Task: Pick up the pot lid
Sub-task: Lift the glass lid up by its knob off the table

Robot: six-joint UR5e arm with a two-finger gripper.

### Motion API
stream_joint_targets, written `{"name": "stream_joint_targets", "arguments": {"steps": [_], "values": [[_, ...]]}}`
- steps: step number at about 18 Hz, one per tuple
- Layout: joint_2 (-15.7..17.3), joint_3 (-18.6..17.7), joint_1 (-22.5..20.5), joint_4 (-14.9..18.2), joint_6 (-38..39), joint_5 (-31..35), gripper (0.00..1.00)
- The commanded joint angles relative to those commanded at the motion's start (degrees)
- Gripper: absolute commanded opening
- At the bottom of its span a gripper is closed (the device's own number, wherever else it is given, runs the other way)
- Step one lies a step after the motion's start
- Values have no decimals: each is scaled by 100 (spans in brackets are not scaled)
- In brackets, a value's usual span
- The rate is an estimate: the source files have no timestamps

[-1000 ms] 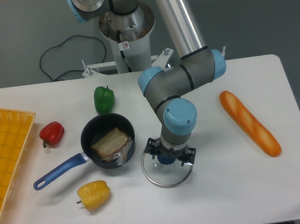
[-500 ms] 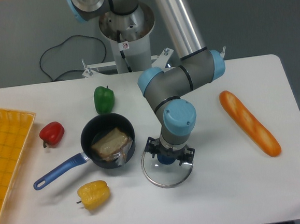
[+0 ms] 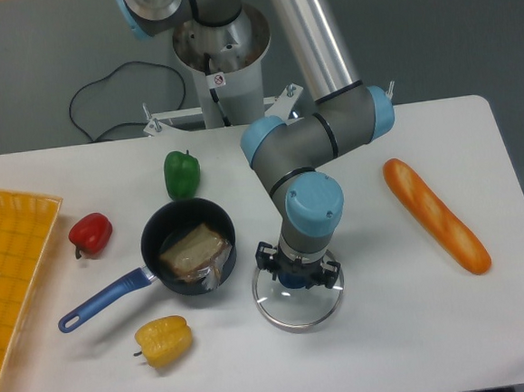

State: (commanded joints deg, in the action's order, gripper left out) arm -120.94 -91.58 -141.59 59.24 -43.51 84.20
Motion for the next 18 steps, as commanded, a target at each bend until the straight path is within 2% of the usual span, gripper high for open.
{"name": "stream_joint_targets", "arguments": {"steps": [7,13,18], "values": [[26,167,-26,35,-87,-9,43],[97,536,-62,597,-544,0,43],[395,659,-141,746,-957,-35,43]]}}
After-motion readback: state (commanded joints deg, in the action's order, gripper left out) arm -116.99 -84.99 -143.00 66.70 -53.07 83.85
